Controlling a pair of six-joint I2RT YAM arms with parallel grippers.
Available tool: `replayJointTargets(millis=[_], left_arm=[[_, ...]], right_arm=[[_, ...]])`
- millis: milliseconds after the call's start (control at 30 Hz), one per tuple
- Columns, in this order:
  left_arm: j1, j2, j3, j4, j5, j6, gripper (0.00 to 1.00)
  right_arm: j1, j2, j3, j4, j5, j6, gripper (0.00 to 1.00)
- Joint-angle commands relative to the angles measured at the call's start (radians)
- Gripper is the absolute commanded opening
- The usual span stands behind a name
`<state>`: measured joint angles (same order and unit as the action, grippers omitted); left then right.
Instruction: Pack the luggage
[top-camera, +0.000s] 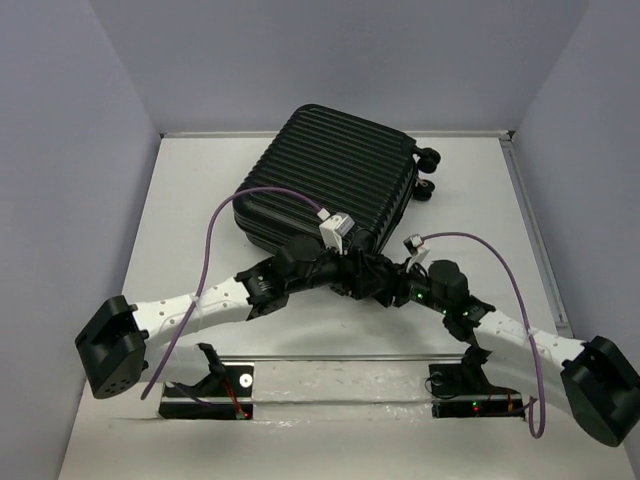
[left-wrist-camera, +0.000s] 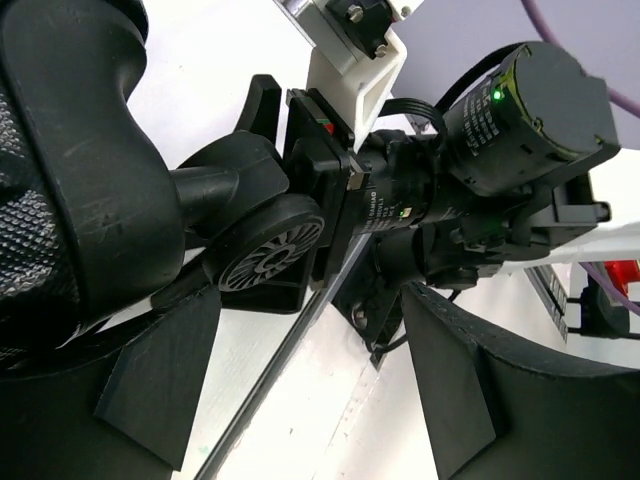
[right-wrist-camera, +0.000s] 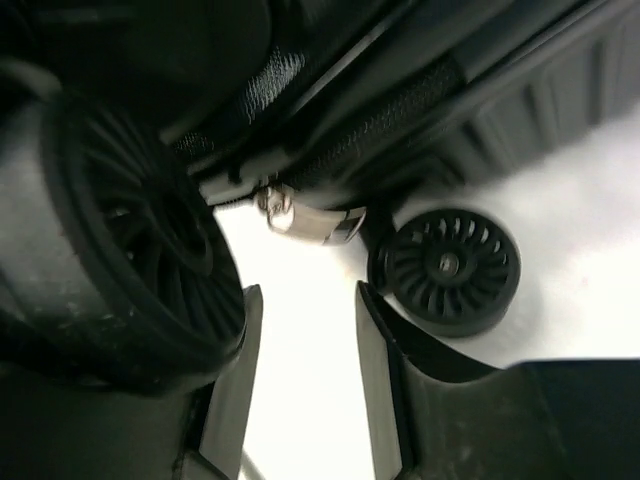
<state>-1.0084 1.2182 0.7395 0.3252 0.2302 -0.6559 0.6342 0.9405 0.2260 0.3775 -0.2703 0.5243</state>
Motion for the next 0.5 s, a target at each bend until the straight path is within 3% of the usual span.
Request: replayJointTargets(millis=[0,233,467], left_arm=[[0.008,0.020,0.044,0.090,-0.043,-0.001,0.86],[0.008,0.018,0.046,0.094,-0.086,-0.007,0.85],[0.008,0.012,0.032,0.103,-0.104,-0.024,0.84]], right_arm=[[0.009,0.059,-0.045,0.386,0.049,-0.012,0.50],[0.009,0.093,-0.086,0.520,0.192,-0.079,0.53],[0.009,0.231,-0.068,0.704,0.097,-0.077,0.44]])
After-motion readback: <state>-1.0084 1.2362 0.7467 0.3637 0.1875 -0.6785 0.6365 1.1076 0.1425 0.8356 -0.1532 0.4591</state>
